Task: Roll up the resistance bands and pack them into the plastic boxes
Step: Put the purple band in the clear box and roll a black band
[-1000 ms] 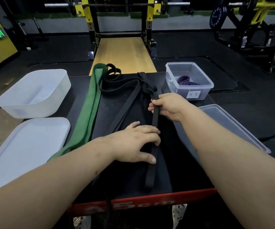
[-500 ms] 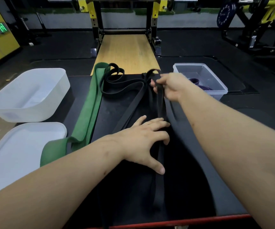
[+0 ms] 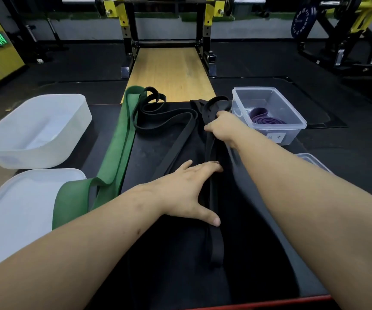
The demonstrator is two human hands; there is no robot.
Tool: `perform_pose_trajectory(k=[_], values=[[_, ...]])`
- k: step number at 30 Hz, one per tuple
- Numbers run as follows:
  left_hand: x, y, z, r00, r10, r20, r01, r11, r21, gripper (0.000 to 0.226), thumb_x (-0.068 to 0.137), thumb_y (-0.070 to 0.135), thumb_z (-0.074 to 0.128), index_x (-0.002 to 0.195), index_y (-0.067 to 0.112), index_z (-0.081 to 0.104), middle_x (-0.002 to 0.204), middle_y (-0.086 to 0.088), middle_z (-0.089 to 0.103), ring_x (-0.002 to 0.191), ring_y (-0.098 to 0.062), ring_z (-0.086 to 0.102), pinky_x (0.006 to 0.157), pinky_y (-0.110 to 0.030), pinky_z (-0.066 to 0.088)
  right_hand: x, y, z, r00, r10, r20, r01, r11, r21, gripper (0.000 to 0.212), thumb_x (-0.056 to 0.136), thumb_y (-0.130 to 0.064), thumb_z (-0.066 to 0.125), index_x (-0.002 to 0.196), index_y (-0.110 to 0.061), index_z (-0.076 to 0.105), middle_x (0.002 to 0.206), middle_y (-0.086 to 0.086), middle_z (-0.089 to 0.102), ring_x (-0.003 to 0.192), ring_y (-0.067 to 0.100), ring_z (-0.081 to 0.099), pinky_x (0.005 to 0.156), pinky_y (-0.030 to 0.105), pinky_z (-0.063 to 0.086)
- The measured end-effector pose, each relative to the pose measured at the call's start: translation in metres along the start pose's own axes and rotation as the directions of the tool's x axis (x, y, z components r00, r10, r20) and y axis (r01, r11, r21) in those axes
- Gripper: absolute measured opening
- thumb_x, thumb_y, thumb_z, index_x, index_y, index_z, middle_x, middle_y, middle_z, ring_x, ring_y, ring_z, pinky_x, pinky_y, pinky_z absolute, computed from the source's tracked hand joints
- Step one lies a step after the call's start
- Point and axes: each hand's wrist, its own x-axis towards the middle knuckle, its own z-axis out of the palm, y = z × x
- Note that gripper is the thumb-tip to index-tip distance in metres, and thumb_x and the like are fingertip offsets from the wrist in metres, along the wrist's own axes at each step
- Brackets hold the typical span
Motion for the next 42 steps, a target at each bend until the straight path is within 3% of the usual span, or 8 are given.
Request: perform_pose_trajectory(k=[3,7,16,19,27,33,39,42], values=[[-0.008,0.010,0.002,1.000,0.019,-0.011,-0.019,0.999,-0.037,0.107,0.078,0.062,0.078,0.159,0.028,0.017,0.170,0.012,0.006,0.132,0.019,-0.012,0.094,0.005,-0.020,-0.017,0.003,-0.007,0.998,0.012,0.064,-0.005,0.994,-0.106,0.030,0.095,-0.015,0.062,0.123,-0.004,0.065,0.104,0.011,0.060,0.099,0.029,0.061,0.083,0.035,0.051],[-0.015,0.009,0.013,0.998,0.012,-0.066,-0.007,0.997,0.072,0.095,0.083,0.073,0.065,0.158,0.027,0.029,0.171,0.005,0.000,0.153,-0.002,-0.010,0.125,-0.026,-0.008,-0.058,0.012,-0.013,0.982,0.043,0.184,-0.016,0.989,-0.147,0.032,0.098,-0.012,0.058,0.129,-0.005,0.062,0.124,0.013,0.067,0.116,0.032,0.065,0.097,0.037,0.054],[-0.034,0.036,0.021,0.969,-0.197,-0.150,0.207,0.977,0.050,0.075,0.090,0.062,0.062,0.154,0.035,0.034,0.156,0.005,0.031,0.145,-0.019,0.028,0.119,-0.038,0.029,-0.131,0.044,0.003,0.987,-0.005,0.158,0.001,1.000,0.027,0.040,0.096,-0.022,0.063,0.135,-0.015,0.058,0.092,0.008,0.073,0.068,0.018,0.073,0.069,0.039,0.064],[-0.035,0.044,0.019,0.953,-0.249,-0.175,0.233,0.967,-0.104,0.065,0.087,0.046,0.072,0.146,0.035,0.047,0.138,0.004,0.051,0.129,-0.017,0.045,0.104,-0.028,0.038,-0.152,0.040,0.004,0.983,-0.002,0.182,-0.029,0.986,0.165,0.034,0.102,-0.009,0.053,0.136,-0.012,0.059,0.095,0.010,0.073,0.061,0.011,0.070,0.057,0.022,0.055],[-0.052,0.042,0.025,0.908,-0.361,-0.214,0.237,0.862,-0.448,0.037,0.081,0.023,0.083,0.110,0.038,0.065,0.095,0.008,0.071,0.087,-0.003,0.067,0.079,-0.023,0.056,-0.192,0.052,-0.008,0.977,-0.055,0.204,-0.036,0.908,0.418,0.038,0.101,0.002,0.055,0.136,-0.010,0.060,0.119,0.011,0.067,0.093,0.019,0.074,0.081,0.028,0.062],[-0.062,0.058,0.038,0.866,-0.456,-0.205,0.069,0.515,-0.855,0.026,0.085,-0.001,0.078,0.107,0.012,0.072,0.106,-0.010,0.073,0.079,-0.014,0.071,0.071,-0.025,0.059,-0.248,0.060,-0.010,0.969,-0.073,0.234,-0.001,0.953,0.304,0.025,0.098,-0.013,0.066,0.119,-0.025,0.066,0.090,0.004,0.075,0.081,0.019,0.076,0.079,0.034,0.063],[-0.072,0.058,0.051,0.867,-0.357,-0.349,0.200,0.888,-0.413,0.013,0.088,0.025,0.076,0.097,0.032,0.070,0.101,0.014,0.064,0.088,0.009,0.059,0.075,-0.005,0.041,-0.260,0.064,0.008,0.982,-0.162,0.093,0.146,0.977,0.153,0.029,0.091,-0.018,0.069,0.111,-0.039,0.064,0.096,-0.014,0.074,0.087,0.001,0.067,0.080,0.021,0.052],[-0.077,0.055,0.055,0.897,-0.249,-0.366,0.187,0.962,-0.197,0.017,0.093,0.034,0.071,0.110,0.032,0.069,0.116,0.018,0.058,0.107,-0.001,0.054,0.096,-0.020,0.042,-0.261,0.066,0.014,0.975,-0.215,0.064,0.211,0.975,0.071,0.029,0.090,-0.021,0.068,0.111,-0.041,0.068,0.103,-0.020,0.070,0.095,-0.004,0.062,0.081,0.013,0.045]])
